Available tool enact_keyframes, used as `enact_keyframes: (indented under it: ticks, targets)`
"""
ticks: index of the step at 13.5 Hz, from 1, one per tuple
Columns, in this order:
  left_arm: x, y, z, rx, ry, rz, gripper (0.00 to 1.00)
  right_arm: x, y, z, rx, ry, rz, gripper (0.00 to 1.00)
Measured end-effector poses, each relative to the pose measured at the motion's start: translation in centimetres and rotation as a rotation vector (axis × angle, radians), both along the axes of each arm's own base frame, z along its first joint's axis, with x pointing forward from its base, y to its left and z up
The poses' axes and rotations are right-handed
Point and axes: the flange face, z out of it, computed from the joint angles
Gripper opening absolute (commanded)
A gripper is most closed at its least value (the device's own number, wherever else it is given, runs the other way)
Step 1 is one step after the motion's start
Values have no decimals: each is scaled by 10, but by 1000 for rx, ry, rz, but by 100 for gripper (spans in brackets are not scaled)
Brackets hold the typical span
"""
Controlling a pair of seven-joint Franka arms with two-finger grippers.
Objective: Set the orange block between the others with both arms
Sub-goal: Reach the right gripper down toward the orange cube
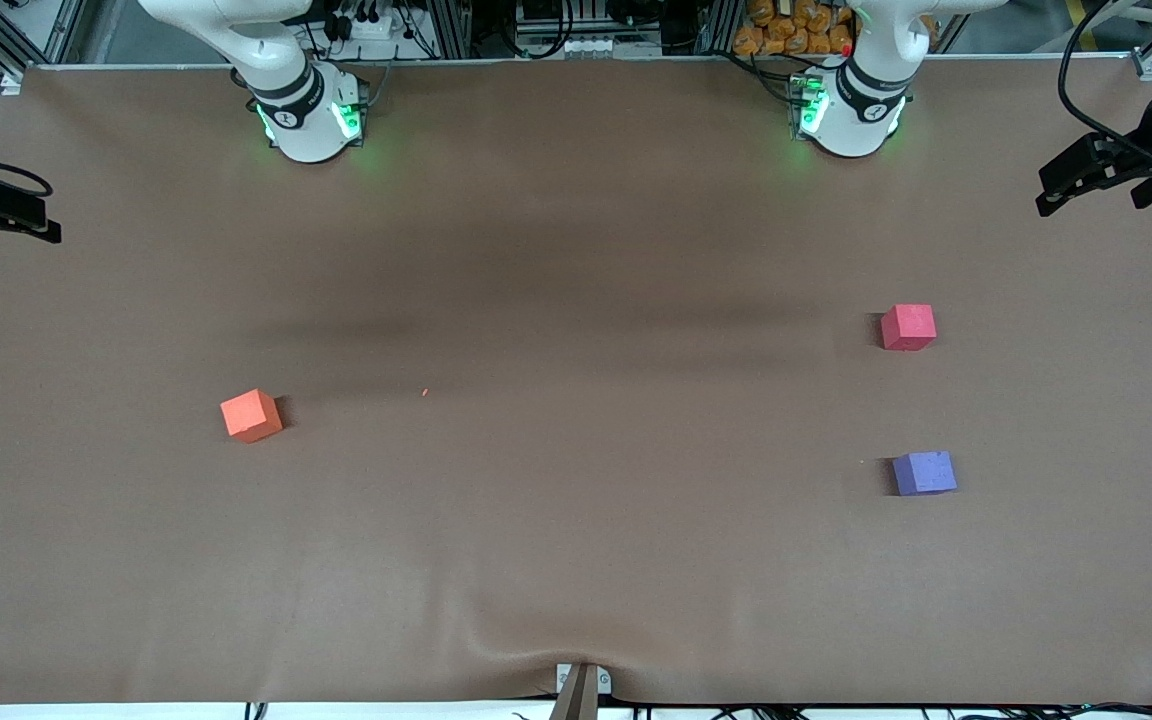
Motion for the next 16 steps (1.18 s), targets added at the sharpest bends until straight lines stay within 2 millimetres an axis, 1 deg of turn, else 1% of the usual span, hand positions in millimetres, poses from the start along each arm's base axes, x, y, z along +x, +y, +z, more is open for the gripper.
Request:
enact_keyframes:
  ticks: [9, 10, 11, 12, 13, 14, 16]
  targets:
    - [-3, 0, 4, 1, 11, 0, 100, 2, 0, -1, -1, -11, 0, 100]
    - [-3, 0, 4, 1, 12, 0, 100, 6, 0, -5, -3, -25, 1, 100]
    - [-3, 0, 4, 1, 12, -1, 100, 11, 1, -12, -5, -36, 2, 100]
    - [-3, 0, 4, 1, 12, -1, 100, 19, 1, -26, -7, -40, 3, 100]
    - [-3, 0, 3, 1, 13, -1, 100, 28, 1, -45, -10, -38, 4, 100]
    - [-2, 0, 2, 1, 16, -1, 100, 39, 2, -69, -15, -32, 6, 100]
    - [1, 0, -3, 1, 24, -1, 100, 62, 5, -124, -26, -9, 11, 100]
